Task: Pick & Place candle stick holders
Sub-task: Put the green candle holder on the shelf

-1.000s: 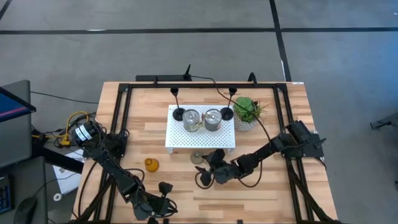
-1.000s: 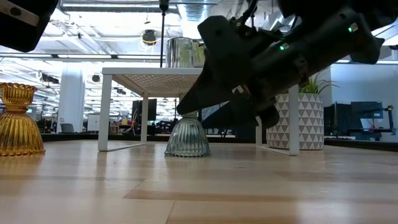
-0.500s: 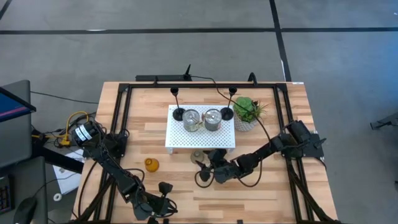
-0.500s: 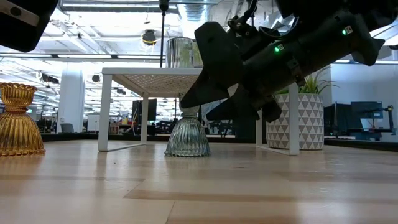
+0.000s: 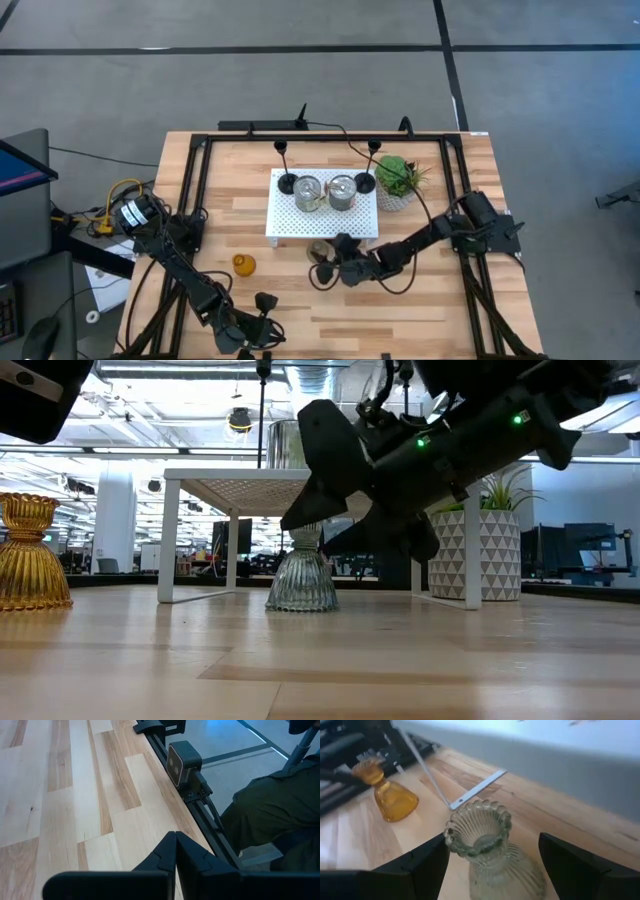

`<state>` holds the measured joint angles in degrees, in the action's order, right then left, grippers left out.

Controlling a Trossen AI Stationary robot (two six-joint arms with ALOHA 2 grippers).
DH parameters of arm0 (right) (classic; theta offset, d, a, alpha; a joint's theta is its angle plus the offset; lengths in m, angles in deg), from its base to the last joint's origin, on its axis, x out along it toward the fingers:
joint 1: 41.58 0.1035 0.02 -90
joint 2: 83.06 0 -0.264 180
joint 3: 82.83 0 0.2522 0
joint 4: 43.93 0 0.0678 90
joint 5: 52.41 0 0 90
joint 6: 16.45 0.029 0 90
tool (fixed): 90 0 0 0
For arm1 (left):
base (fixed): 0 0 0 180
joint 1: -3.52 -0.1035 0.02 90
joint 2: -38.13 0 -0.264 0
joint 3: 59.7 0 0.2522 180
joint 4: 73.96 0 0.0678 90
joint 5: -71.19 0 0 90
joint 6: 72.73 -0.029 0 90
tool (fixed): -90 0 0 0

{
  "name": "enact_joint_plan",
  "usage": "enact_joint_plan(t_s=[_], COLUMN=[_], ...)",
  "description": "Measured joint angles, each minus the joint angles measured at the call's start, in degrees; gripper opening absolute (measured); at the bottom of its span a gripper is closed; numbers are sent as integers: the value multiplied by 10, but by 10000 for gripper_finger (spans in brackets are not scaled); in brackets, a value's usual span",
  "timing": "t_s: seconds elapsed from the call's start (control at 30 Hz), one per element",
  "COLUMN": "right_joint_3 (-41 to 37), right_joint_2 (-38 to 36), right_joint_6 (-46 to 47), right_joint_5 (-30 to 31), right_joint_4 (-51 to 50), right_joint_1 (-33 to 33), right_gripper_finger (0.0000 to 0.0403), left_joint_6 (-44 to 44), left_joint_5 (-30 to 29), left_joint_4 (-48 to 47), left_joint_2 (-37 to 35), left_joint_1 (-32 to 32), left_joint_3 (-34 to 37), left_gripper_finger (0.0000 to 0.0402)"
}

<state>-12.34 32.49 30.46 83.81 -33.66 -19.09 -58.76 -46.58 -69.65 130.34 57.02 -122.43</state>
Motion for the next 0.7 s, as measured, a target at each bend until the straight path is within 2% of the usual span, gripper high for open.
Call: enact_joint_plan(t_s=[0.1, 0.23, 0.4, 0.5, 0.7], right_joint_3=[0, 0, 0, 0, 0], right_joint_2=[0, 0, 0, 0, 0], right_joint_6=[29, 5, 3, 3, -1], right_joint_5=[-19, -55, -57, -57, -56], right_joint_4=[6, 27, 25, 19, 19], right_joint_1=[-7, -13, -13, -13, -13], right_gripper_finger=[291, 289, 267, 239, 154], left_joint_6=[0, 0, 0, 0, 0], left_joint_5=[0, 0, 0, 0, 0], left_joint_4=[0, 0, 0, 0, 0], left_joint_2=[0, 0, 0, 0, 0], left_joint_1=[0, 0, 0, 0, 0], left_joint_3=[0, 0, 0, 0, 0], left_gripper_finger=[5, 5, 5, 5, 5])
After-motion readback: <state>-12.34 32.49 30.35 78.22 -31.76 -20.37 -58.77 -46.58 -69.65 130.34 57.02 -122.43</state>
